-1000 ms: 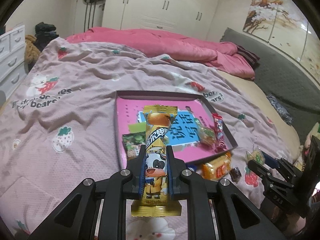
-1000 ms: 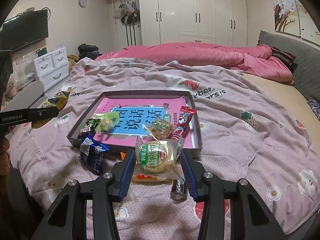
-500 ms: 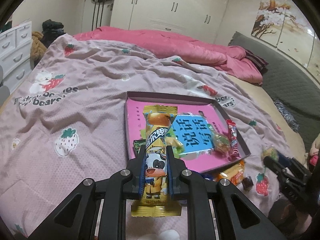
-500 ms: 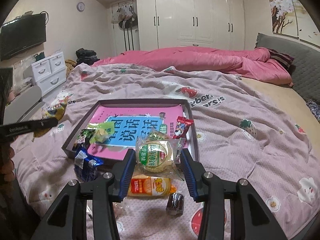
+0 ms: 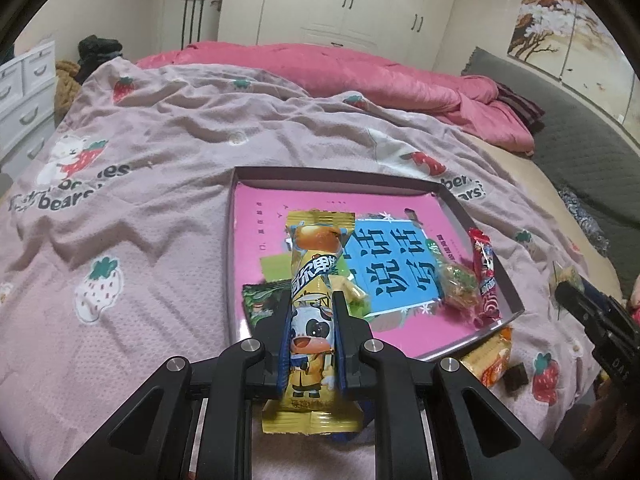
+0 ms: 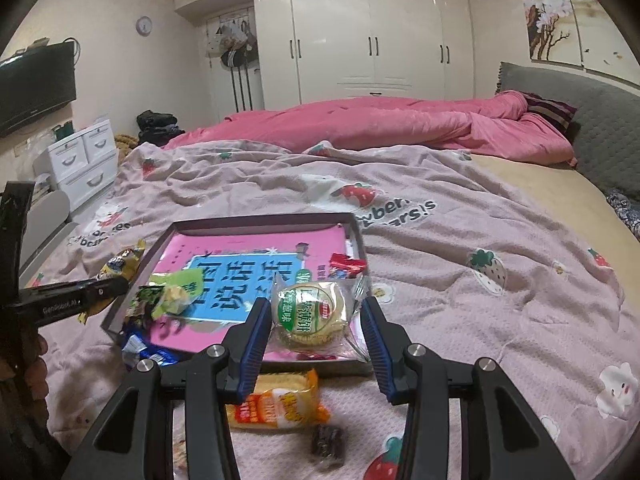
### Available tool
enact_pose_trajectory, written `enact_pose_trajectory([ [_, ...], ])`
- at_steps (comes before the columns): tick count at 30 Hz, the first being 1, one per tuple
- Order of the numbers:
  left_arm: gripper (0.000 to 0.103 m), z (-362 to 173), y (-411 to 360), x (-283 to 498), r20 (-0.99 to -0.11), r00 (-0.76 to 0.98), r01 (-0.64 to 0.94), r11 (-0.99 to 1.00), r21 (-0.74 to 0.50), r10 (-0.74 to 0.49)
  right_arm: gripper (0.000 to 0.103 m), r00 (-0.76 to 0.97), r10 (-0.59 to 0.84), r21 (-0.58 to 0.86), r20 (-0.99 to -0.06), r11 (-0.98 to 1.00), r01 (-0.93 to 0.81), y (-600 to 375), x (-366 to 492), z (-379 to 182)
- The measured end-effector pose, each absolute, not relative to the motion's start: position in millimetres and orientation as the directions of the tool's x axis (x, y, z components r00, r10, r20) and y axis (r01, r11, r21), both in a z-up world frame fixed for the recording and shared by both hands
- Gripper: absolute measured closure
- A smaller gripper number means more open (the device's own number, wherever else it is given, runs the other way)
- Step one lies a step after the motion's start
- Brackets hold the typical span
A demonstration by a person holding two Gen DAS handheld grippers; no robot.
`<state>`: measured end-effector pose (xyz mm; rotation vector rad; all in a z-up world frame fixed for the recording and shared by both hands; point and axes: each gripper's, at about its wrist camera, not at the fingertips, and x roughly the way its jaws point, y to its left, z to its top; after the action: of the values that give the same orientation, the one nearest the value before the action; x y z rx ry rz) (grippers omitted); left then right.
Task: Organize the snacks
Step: 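Carry the yellow stick and the round pastry bag over the pink tray with both tools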
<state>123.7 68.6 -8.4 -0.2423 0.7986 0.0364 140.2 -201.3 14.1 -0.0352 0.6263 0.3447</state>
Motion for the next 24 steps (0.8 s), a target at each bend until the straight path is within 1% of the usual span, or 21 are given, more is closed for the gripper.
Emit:
enact_pose_trajectory([
  [14,0.085,-28.2,62.4,136.9,-0.743,0.664,-0.101,0.975,-0.199,-0.083,0.057,0.737,0.254,0.065,-0.626,0.959,-0.276,-203.7,165.1,-8.7],
  [24,0.085,-33.4,57.2,139.9,-0.755,0.650,-0.084,0.978,-0.190,-0.091,0.057,0.692,0.273,0.090,-0.668,0.953,-0.288,-200.3,177.3,-27.3],
])
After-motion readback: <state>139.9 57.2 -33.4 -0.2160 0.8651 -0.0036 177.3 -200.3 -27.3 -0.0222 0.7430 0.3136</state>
